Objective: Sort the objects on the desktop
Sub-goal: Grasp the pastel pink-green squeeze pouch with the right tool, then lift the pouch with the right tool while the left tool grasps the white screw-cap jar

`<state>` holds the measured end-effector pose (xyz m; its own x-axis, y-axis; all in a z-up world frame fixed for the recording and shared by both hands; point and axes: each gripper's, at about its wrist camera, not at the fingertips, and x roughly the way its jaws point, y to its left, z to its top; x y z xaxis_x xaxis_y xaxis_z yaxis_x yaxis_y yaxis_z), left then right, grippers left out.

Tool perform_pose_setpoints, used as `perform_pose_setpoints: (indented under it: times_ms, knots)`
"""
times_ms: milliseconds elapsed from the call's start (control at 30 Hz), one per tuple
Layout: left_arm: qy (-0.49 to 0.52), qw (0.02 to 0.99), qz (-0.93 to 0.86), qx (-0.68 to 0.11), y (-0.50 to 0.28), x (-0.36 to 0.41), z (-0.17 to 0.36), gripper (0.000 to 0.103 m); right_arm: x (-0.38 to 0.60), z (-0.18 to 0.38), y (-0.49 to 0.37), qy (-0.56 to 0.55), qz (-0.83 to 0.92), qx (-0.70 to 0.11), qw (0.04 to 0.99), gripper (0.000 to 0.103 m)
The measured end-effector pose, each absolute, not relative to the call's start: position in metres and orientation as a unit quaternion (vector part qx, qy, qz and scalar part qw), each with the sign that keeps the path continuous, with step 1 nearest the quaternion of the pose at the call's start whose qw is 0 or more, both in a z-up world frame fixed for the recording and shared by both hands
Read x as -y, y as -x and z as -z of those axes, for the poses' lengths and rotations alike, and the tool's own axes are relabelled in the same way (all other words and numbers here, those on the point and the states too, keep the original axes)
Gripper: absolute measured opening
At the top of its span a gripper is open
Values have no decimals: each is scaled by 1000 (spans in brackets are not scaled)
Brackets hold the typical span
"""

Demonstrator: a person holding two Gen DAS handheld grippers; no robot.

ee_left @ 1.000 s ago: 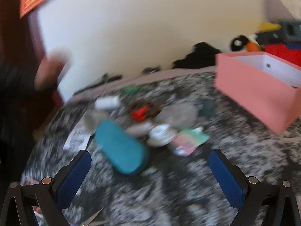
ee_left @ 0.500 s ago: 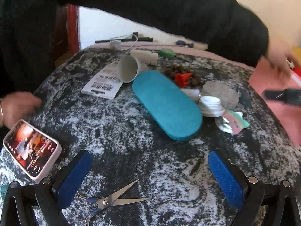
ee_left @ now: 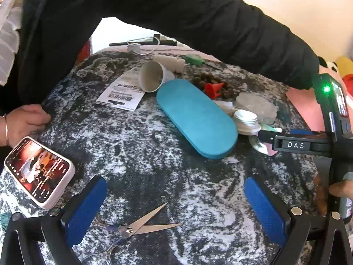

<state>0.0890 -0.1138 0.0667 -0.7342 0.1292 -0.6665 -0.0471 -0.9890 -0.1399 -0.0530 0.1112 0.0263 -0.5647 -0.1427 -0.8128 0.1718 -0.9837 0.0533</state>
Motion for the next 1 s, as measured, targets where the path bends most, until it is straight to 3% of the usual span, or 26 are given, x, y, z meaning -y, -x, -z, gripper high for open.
perform_pose_setpoints:
  times_ms: [233, 300, 333, 567, 900, 1000]
  knots:
    - [360, 49, -930, 53, -89, 111, -68, 103, -100, -11, 49, -462, 880, -56, 95, 97]
    - [362, 52, -929, 53, -88, 109, -67, 103, -102, -14, 50, -458, 882, -43, 99, 86]
    - [363, 53, -929, 52, -88, 108, -67, 103, -104, -16, 52, -455, 884, -37, 101, 75]
    - [360, 43, -932, 25, -90, 103, -66, 103, -110, -32, 44, -453, 885, -25, 102, 73]
    - [355, 62, -932, 35, -83, 82, -66, 103, -140, -128, -12, -356, 927, 18, 116, 73]
    - [326, 115, -937, 39, -80, 53, -79, 103, -157, -145, -20, -345, 931, 45, 112, 73]
